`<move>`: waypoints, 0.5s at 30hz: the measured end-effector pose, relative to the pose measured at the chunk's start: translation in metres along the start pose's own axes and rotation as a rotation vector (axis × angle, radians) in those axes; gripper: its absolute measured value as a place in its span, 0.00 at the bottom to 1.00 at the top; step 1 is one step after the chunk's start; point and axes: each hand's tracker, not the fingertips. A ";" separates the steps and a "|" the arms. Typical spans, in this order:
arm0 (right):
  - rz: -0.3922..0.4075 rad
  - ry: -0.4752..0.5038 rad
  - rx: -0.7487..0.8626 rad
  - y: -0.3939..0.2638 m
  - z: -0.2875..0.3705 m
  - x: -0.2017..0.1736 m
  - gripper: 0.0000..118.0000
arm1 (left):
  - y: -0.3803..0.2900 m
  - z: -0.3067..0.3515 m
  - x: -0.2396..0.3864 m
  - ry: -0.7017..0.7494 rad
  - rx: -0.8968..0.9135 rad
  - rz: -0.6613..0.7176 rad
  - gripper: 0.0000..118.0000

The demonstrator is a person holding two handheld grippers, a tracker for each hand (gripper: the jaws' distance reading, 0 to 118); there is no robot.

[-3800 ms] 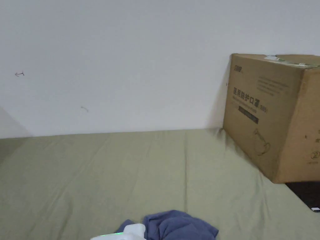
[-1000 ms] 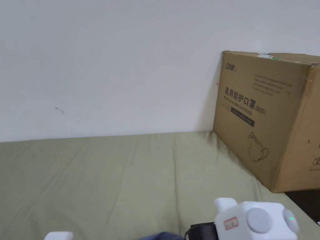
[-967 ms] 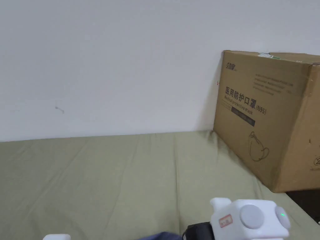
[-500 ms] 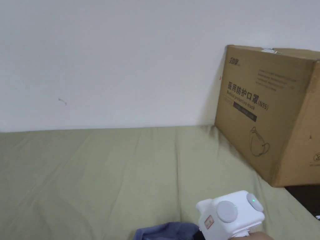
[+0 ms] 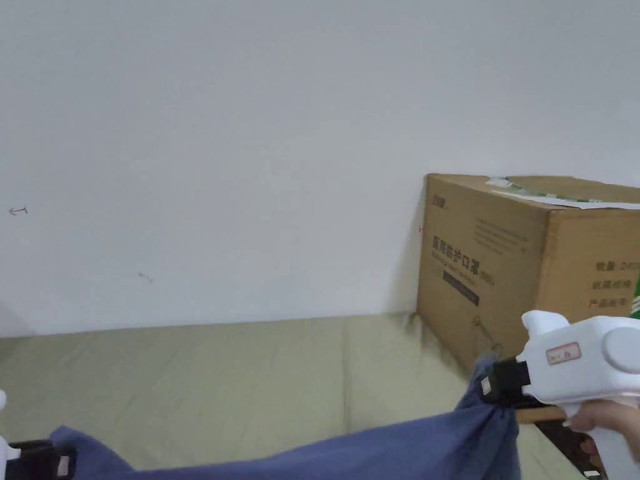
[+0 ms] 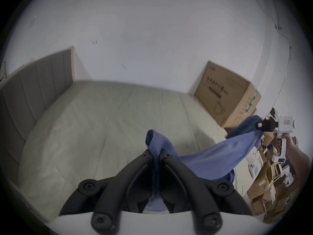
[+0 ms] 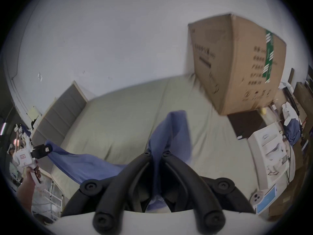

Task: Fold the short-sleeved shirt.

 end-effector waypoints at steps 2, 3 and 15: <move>-0.016 0.008 0.065 0.015 0.024 0.002 0.04 | 0.019 0.019 0.004 -0.001 0.064 -0.009 0.04; -0.020 0.014 0.096 0.021 0.036 -0.002 0.04 | 0.028 0.027 0.007 0.016 0.096 -0.029 0.04; 0.015 -0.079 0.329 0.124 0.040 -0.049 0.04 | 0.121 0.013 0.031 0.060 0.284 0.009 0.04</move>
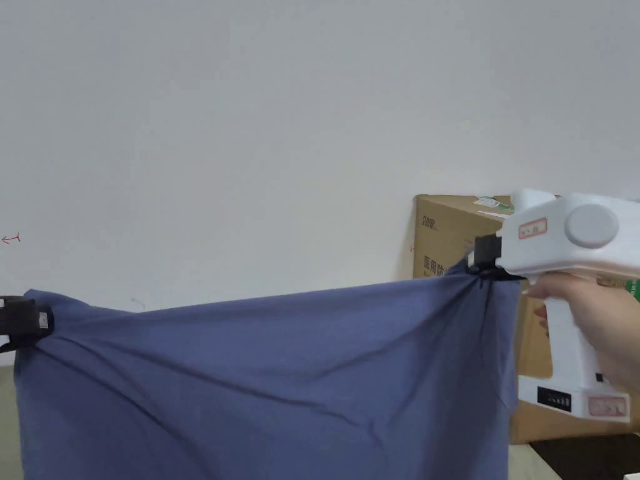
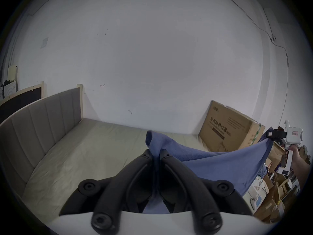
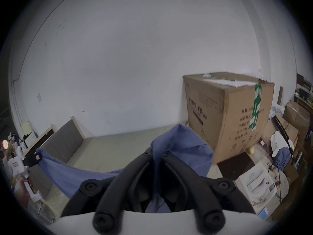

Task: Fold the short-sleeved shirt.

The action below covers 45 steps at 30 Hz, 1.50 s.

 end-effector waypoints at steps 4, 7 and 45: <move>-0.006 -0.026 0.063 0.025 -0.029 -0.010 0.04 | 0.008 -0.031 -0.004 0.005 0.036 0.021 0.04; -0.001 -0.040 0.095 0.035 -0.048 -0.018 0.04 | 0.007 -0.054 -0.007 0.009 0.061 0.031 0.04; -0.066 -0.037 -0.335 -0.393 0.132 0.056 0.96 | -0.315 0.109 -0.057 0.016 -0.475 -0.016 1.00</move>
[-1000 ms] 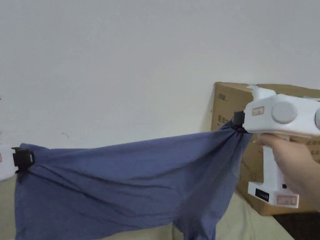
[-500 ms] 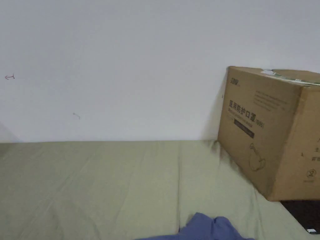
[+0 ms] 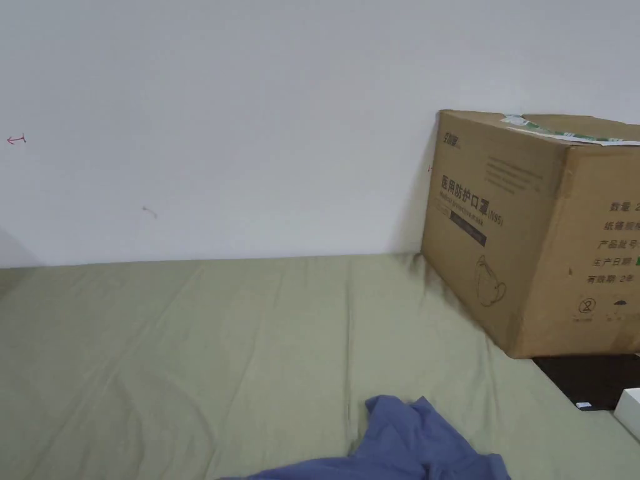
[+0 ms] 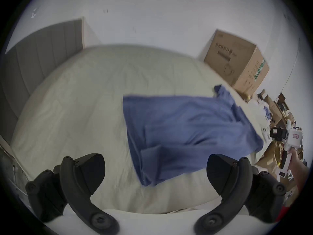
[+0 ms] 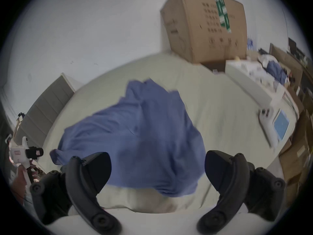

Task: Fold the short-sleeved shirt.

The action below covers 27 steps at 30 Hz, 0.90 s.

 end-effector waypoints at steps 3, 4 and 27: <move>0.082 0.062 0.147 0.025 0.028 -0.041 0.98 | 0.012 0.035 0.024 0.028 0.196 0.014 1.00; 0.102 0.080 0.214 0.029 0.038 -0.057 0.97 | 0.014 0.047 0.036 0.006 0.279 0.039 0.99; 0.155 0.123 0.511 0.030 0.079 -0.128 0.00 | 0.135 -0.011 -0.009 0.027 -0.060 0.070 0.00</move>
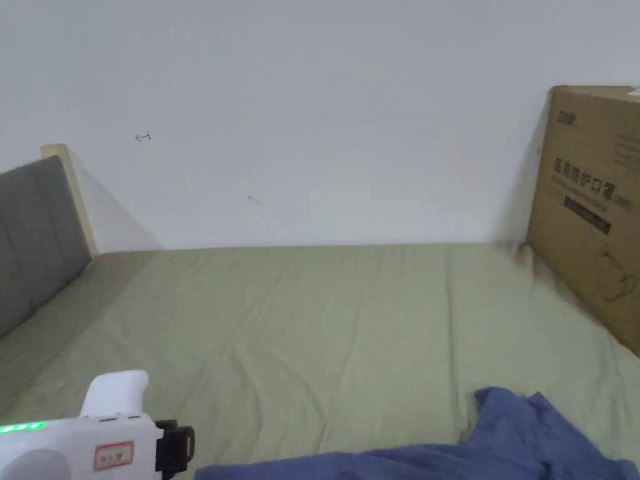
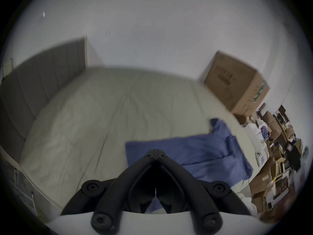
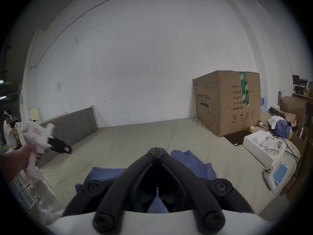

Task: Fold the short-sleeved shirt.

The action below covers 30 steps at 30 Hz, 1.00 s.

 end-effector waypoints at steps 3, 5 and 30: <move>0.014 0.020 -0.028 -0.005 -0.014 -0.003 0.00 | 0.017 -0.069 -0.030 0.046 -0.097 0.051 0.08; 0.031 0.018 -0.066 -0.012 -0.027 -0.006 0.00 | 0.019 -0.110 -0.043 0.019 -0.180 0.078 0.65; -0.163 0.060 -0.251 -0.011 -0.139 0.048 0.00 | -0.010 -0.192 -0.020 0.137 -0.183 -0.170 0.01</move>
